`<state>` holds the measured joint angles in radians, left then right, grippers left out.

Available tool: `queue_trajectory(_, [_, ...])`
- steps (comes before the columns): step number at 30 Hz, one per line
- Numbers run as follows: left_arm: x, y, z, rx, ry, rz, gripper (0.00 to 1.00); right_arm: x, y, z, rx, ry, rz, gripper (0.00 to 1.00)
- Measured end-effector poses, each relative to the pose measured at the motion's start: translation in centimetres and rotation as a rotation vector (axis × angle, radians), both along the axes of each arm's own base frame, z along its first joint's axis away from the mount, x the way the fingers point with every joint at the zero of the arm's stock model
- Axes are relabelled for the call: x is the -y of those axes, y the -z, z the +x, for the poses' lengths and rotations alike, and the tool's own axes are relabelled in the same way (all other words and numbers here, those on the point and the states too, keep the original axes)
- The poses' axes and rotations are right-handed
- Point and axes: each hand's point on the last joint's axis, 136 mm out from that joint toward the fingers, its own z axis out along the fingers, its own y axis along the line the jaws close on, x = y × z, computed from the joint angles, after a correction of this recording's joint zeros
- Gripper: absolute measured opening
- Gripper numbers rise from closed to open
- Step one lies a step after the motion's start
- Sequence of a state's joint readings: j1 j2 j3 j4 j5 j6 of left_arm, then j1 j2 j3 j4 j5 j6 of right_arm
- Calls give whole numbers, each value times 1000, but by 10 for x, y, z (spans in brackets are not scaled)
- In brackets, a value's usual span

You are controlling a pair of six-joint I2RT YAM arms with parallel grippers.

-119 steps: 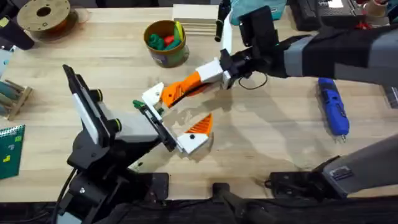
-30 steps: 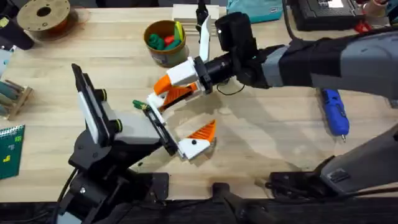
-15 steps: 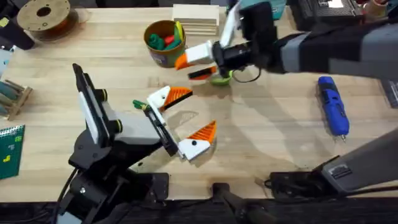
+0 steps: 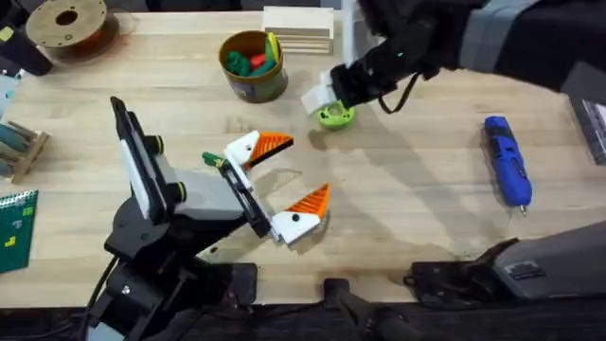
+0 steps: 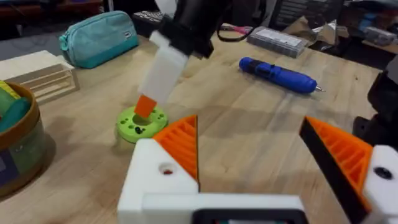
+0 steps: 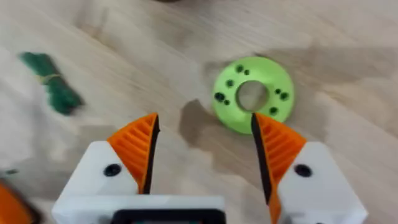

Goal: Pick up the gripper from the table and insert it into the empty holder that is missing its gripper. Then pick up a screw, insert it into the mounting hole, and use the screwdriver to tighten it. Finally, clean up the table by picking up the vegetable and placing it into the bucket.

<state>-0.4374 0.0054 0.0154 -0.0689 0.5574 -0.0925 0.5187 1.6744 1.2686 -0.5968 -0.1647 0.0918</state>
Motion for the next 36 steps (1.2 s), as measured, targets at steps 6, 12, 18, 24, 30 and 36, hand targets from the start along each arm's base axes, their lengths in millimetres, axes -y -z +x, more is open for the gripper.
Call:
queue_trajectory(6, [0,0,0,0,0,0,987,4,18,5,87,-50,-187,771])
queue_trajectory(12, [0,0,0,0,0,0,987,1,29,9,112,-69,-242,684])
queue_trajectory(18, [0,0,0,0,0,0,987,-13,29,13,154,-91,-229,513])
queue_trajectory(24, [0,0,0,2,0,2,987,-15,44,10,122,-103,-249,498])
queue_trajectory(30, [0,0,0,2,0,1,987,-13,55,8,93,-96,-262,417])
queue_trajectory(36, [0,0,0,2,0,1,987,-13,62,8,77,-93,-270,326])
